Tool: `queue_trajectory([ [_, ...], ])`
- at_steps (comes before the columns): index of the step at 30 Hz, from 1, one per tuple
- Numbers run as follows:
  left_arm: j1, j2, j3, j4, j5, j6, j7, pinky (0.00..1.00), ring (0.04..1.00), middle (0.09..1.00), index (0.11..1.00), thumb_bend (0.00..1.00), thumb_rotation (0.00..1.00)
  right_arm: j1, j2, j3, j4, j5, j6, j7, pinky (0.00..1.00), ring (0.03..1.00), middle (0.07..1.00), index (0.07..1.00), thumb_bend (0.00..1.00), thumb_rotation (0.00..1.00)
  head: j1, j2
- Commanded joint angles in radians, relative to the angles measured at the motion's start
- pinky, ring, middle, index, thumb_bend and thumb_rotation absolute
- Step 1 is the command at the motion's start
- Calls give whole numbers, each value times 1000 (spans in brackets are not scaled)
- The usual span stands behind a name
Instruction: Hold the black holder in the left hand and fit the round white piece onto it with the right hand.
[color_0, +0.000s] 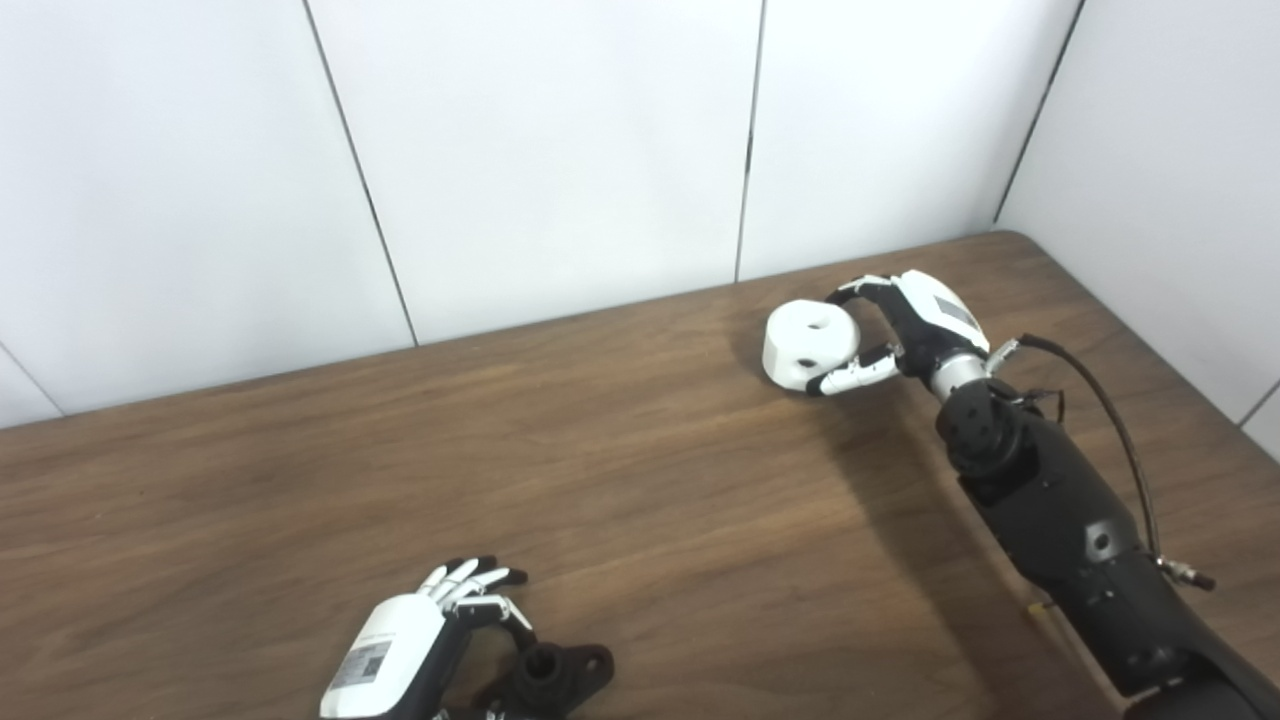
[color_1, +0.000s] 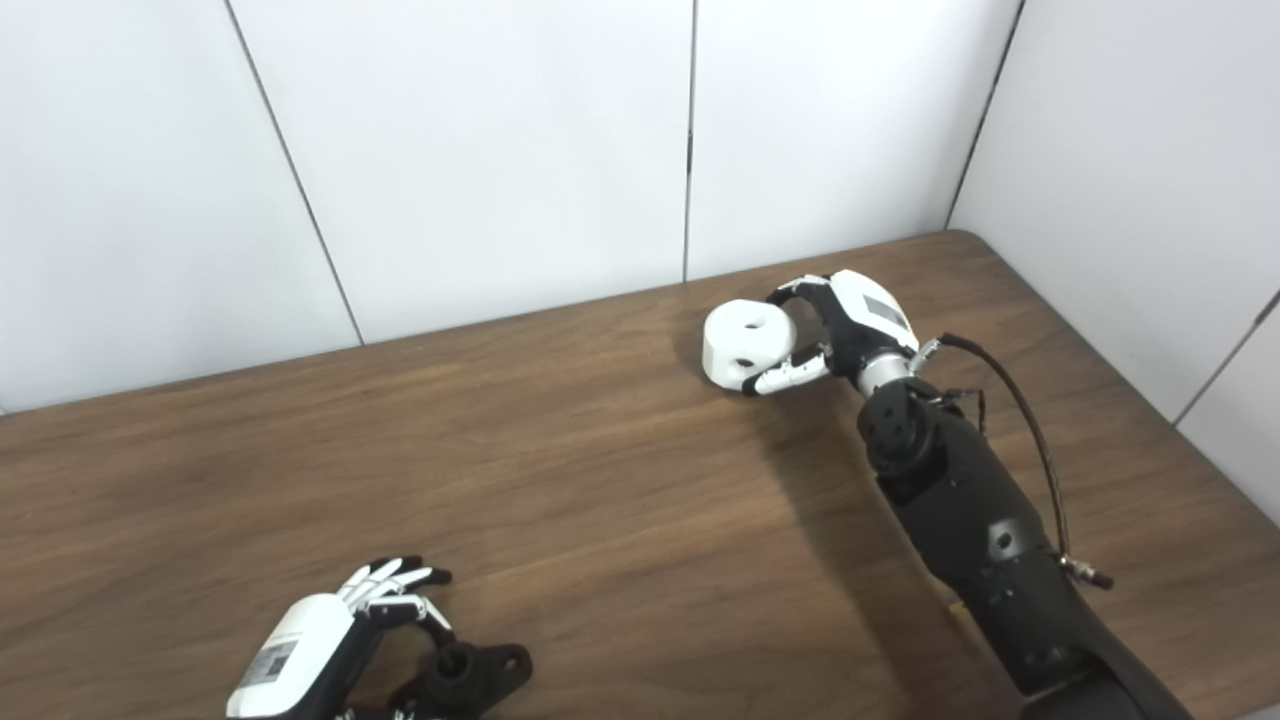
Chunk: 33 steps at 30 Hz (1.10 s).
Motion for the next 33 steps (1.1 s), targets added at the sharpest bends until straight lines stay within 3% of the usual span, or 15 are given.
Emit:
queue_trajectory([
  [1,43,17,-16,16,6,40,-71,941,934,852,488,519,52,-38,-36,-10,-28,-9,-40,-21,852,975,912,735,833,295,-1,0],
  [14,43,9,-25,4,11,51,-83,936,934,852,488,519,52,-54,-28,-8,-2,-8,-63,-28,836,955,902,721,846,307,5,0],
  [33,46,12,-33,-14,7,61,-83,929,931,850,488,520,51,-53,-28,-12,-4,-6,-42,-16,833,961,903,680,809,293,5,6],
])
